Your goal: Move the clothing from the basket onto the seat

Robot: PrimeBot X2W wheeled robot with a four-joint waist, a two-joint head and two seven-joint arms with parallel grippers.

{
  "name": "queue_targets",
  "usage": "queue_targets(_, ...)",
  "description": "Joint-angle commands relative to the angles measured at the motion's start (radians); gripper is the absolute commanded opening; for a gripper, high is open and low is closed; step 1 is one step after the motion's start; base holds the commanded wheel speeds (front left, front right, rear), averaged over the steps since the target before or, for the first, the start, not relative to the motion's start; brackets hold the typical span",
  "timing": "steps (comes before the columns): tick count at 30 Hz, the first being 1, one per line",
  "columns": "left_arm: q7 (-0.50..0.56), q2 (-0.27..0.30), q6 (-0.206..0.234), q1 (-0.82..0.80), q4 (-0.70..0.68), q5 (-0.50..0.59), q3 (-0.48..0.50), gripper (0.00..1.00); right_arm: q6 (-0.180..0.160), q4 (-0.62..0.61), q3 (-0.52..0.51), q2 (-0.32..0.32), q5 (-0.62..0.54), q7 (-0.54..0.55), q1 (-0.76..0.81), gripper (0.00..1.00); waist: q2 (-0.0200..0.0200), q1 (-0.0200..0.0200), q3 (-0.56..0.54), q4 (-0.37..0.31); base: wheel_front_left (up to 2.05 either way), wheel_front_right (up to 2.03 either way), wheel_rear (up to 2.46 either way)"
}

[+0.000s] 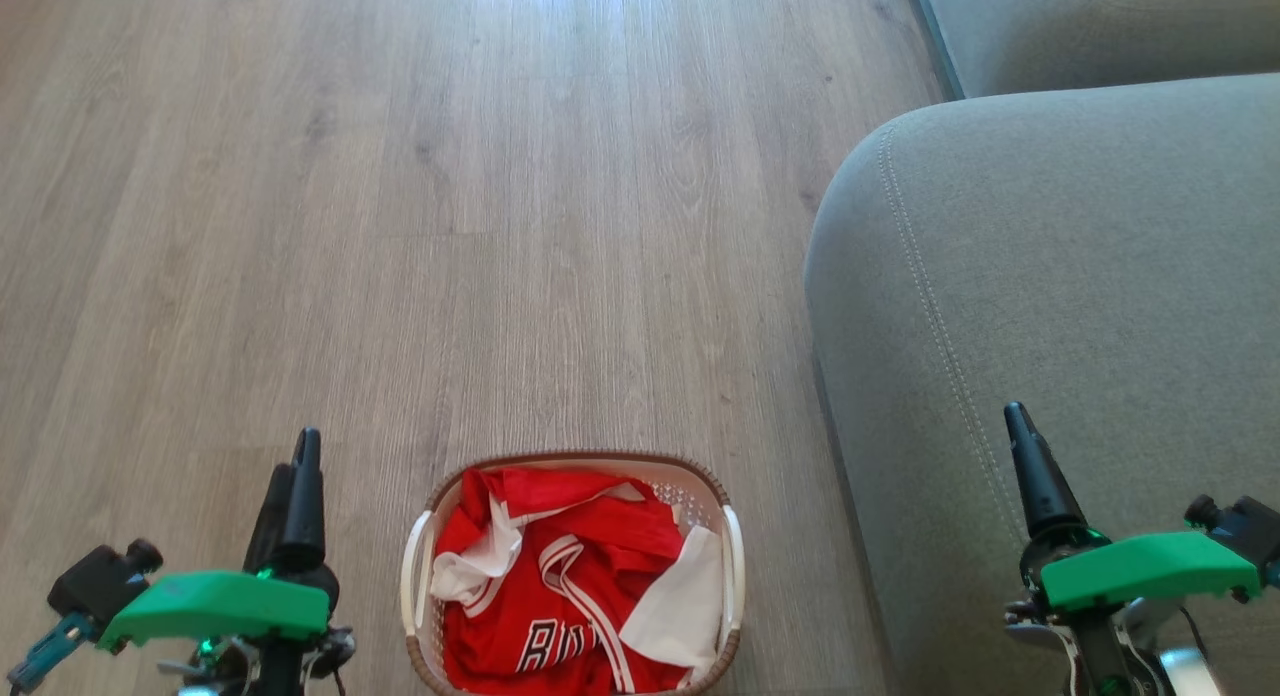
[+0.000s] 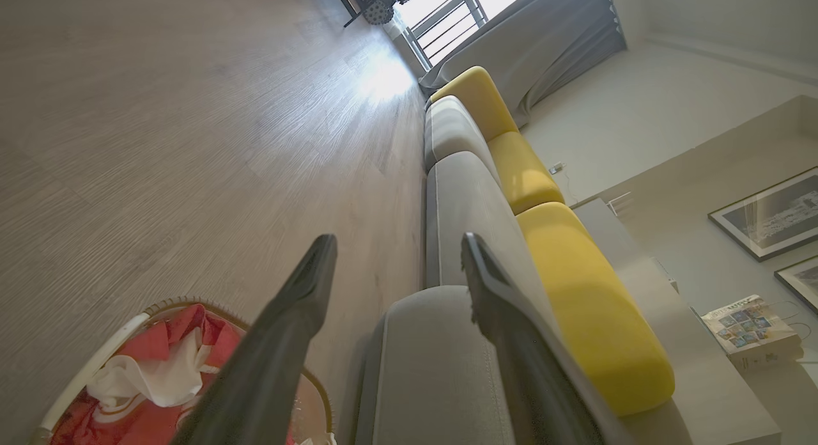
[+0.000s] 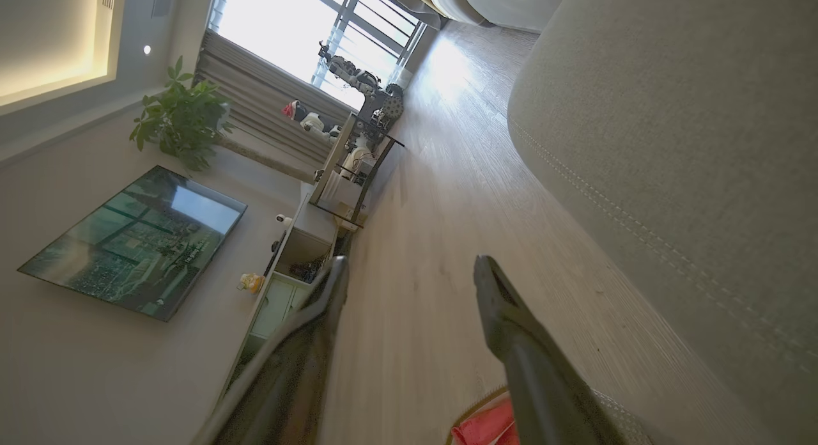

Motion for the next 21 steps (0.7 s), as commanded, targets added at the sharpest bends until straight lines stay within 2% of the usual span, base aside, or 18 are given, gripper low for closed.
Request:
queue_targets(1,-0.013,0.020,-0.003,-0.053,-0.045,0.044,0.008,1.00,0.000,-0.043,0.012,-0.025,-0.041,-0.014,-0.050,1.00,0.0000,0.0000,0.000,0.000,0.00,0.00,0.00)
queue_targets(10,-0.039,0.021,-0.001,-0.056,-0.049,0.186,0.004,1.00,0.000,-0.050,0.020,-0.024,-0.197,-0.041,-0.049,1.00,0.0000,0.0000,0.001,0.000,0.00,0.00,0.00)
queue_targets(21,-0.068,0.020,-0.001,-0.062,-0.063,0.316,0.002,1.00,0.000,-0.070,0.023,-0.019,-0.328,-0.070,-0.049,1.00,0.0000,0.0000,0.002,0.001,0.00,0.00,0.00)
